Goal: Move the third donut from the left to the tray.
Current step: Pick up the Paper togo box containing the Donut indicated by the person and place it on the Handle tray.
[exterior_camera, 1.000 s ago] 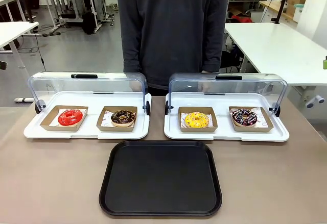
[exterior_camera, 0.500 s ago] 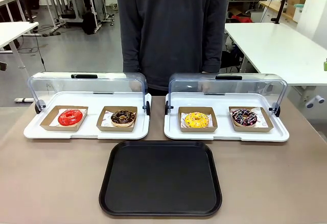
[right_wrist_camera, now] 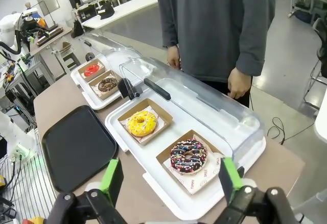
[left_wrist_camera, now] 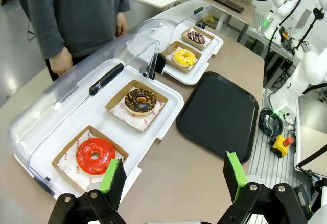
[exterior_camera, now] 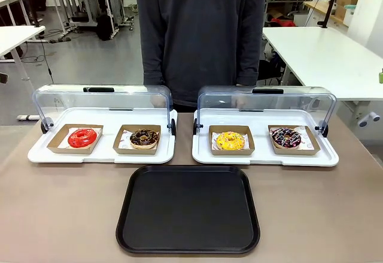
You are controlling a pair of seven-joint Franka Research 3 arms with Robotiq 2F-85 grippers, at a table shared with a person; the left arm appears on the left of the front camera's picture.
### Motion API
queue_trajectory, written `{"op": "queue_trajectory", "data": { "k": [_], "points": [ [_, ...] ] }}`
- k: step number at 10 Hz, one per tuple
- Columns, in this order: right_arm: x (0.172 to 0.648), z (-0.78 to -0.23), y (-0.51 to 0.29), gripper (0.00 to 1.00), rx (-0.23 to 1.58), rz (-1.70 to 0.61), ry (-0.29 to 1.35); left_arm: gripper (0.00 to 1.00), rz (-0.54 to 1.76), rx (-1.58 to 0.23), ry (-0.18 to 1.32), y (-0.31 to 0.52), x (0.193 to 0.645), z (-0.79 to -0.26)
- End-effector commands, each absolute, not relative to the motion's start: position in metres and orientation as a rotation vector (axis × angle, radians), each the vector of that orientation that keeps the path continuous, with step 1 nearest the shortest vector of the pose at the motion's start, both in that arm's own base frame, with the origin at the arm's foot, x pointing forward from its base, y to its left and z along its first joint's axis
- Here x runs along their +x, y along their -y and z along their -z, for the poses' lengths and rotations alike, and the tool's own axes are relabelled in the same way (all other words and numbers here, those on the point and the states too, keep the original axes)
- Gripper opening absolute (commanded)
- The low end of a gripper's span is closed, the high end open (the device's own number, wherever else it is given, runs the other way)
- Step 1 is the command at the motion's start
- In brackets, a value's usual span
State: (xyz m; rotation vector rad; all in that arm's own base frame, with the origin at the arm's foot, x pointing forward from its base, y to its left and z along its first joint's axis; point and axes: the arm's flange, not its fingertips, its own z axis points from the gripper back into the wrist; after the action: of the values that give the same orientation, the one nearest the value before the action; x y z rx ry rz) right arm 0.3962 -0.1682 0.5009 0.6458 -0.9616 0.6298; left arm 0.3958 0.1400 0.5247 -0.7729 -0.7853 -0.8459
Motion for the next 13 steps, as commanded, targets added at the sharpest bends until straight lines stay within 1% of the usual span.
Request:
{"op": "queue_trajectory", "data": {
  "k": [1,13],
  "points": [
    [0.3996,-0.5003,0.1683,1.0,0.655,-0.641,0.999,1.0,0.85,-0.787,0.799,-0.1398,0.3967,-0.5253],
    [0.3996,-0.5003,0.1683,1.0,0.655,-0.641,0.999,1.0,0.85,-0.787,0.799,-0.1398,0.3967,-0.5253]
  ]
}}
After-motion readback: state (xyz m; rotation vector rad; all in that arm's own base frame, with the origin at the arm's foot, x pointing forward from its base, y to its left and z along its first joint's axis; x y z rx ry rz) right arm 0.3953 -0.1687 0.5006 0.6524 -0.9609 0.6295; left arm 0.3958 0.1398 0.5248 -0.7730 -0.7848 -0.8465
